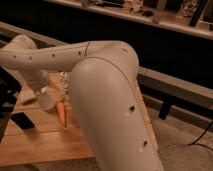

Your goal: Place the ceramic cup over the eraser

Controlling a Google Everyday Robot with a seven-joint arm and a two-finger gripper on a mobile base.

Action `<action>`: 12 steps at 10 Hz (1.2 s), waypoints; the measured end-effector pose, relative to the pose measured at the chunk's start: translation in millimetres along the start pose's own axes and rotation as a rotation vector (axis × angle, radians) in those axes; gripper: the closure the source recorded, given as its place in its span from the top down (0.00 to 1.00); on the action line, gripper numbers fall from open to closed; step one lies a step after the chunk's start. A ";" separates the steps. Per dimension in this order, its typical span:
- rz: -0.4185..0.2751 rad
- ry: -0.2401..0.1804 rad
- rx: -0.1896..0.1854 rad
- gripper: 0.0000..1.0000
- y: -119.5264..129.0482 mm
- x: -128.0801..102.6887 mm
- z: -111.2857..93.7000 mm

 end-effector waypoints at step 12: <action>-0.050 0.017 -0.061 0.65 12.8 -52.0 22.0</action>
